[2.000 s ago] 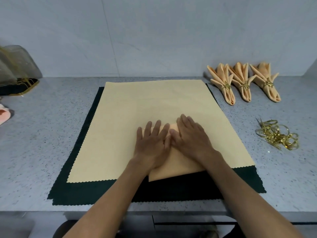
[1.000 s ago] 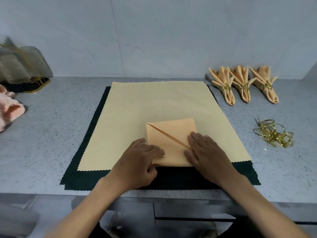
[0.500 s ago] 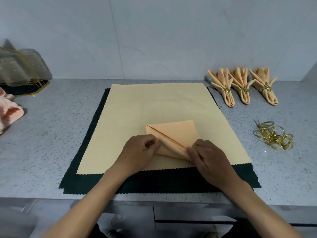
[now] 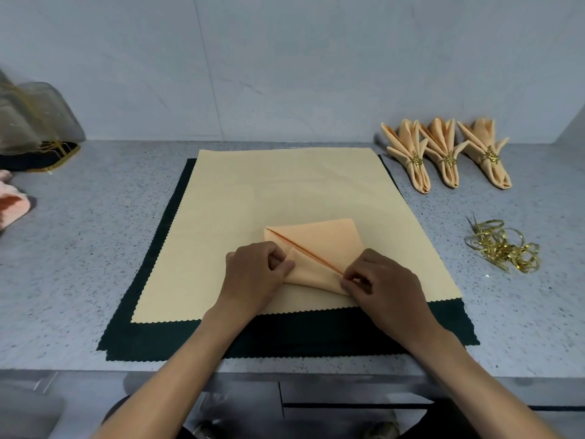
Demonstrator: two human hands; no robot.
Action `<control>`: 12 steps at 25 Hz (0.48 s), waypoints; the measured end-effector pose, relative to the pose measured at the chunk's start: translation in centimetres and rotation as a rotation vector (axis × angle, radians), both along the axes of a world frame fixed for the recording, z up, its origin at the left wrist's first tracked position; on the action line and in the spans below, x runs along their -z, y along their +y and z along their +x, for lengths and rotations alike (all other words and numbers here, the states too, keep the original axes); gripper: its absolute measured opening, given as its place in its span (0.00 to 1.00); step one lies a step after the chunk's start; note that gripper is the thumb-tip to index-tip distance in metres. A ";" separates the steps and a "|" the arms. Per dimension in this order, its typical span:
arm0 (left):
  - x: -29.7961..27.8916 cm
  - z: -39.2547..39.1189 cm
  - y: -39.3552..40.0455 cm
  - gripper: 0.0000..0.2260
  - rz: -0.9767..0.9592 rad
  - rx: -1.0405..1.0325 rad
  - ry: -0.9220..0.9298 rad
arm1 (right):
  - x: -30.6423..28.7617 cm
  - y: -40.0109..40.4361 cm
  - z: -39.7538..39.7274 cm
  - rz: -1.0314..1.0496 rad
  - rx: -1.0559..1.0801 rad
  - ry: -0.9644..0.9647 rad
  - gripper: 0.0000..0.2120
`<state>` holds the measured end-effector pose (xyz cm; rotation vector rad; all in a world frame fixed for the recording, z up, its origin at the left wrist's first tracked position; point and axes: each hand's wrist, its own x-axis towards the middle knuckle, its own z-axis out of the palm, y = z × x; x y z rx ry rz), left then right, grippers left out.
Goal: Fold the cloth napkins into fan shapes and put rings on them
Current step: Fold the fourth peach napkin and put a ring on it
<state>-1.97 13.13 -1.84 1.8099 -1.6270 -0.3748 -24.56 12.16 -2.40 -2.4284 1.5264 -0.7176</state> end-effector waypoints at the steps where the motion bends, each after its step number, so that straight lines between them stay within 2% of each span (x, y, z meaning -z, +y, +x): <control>1: 0.0 -0.1 0.0 0.05 -0.043 0.005 -0.074 | 0.2 0.0 0.0 -0.032 -0.015 0.033 0.06; 4: 0.1 -0.8 0.2 0.04 -0.129 0.098 -0.485 | 0.8 0.0 -0.7 -0.288 -0.118 0.243 0.12; 6: 0.0 -1.8 0.9 0.03 -0.088 0.122 -0.602 | 0.6 0.1 -0.8 -0.422 -0.150 0.403 0.10; 9: -0.1 -2.6 1.6 0.10 -0.012 0.090 -0.464 | -0.1 0.7 0.4 -0.500 -0.109 0.538 0.07; 12: -1.0 -2.5 1.6 0.14 0.083 0.227 -0.290 | -0.4 2.6 1.8 -0.428 -0.040 0.451 0.06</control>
